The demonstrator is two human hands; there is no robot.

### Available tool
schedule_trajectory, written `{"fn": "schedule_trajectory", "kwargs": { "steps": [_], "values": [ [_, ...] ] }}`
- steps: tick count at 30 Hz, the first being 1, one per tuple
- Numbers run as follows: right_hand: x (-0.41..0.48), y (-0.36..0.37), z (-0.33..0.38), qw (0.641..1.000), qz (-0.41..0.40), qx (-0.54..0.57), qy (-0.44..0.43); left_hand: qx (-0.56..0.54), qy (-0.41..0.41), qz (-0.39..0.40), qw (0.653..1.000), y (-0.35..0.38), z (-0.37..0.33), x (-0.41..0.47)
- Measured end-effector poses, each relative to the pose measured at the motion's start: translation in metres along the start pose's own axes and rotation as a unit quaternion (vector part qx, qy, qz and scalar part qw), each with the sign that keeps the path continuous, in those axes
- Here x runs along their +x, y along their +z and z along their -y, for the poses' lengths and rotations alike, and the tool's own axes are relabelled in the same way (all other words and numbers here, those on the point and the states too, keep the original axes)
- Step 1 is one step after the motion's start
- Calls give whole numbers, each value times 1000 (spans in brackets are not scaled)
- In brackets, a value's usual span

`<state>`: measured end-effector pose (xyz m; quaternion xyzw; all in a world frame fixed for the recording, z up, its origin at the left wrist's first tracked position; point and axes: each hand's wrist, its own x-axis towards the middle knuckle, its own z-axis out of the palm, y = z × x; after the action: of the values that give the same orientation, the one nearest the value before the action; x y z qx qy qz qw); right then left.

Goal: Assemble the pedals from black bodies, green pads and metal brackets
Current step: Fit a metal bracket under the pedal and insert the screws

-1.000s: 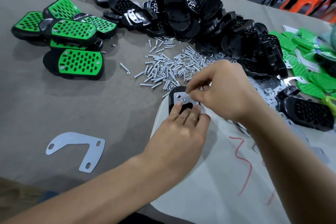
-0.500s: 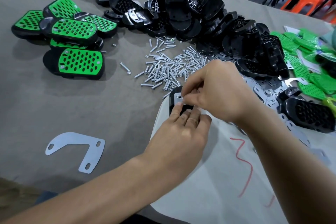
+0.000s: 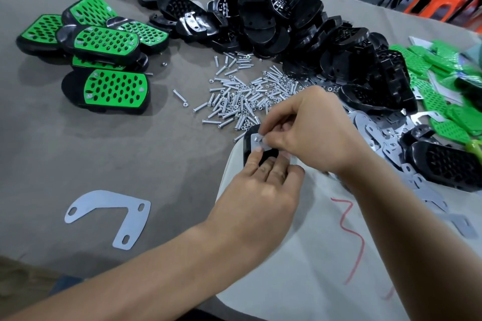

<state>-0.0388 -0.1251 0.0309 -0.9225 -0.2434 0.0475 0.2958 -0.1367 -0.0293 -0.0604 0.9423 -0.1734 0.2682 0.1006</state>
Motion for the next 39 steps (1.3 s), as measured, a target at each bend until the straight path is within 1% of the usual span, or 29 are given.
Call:
{"fn": "schedule_trajectory", "kwargs": {
  "steps": [2, 4, 8, 10, 18, 23, 30, 39],
  "values": [
    [1, -2, -1, 1000, -15, 10, 9, -3, 0, -3, 1000, 0, 0, 0],
    [3, -5, 0, 1000, -17, -2, 8, -2, 0, -5, 1000, 1, 0, 0],
    [4, -5, 6, 998, 28, -52, -11, 6, 3, -13, 1000, 2, 1, 0],
    [5, -4, 7, 997, 33, -71, -17, 5, 5, -14, 1000, 2, 2, 1],
    [2, 2, 9, 996, 5, -86, -20, 25, -1, 7, 1000, 0, 2, 0],
    [-2, 0, 9, 997, -18, -69, -23, 29, 0, 9, 1000, -1, 1, 0],
    [1, 3, 13, 996, 9, -76, -40, 31, 3, 4, 1000, -1, 2, 0],
    [1, 6, 0, 999, -5, 7, -32, 18, -4, -8, 1000, 4, 2, -1]
  ]
}}
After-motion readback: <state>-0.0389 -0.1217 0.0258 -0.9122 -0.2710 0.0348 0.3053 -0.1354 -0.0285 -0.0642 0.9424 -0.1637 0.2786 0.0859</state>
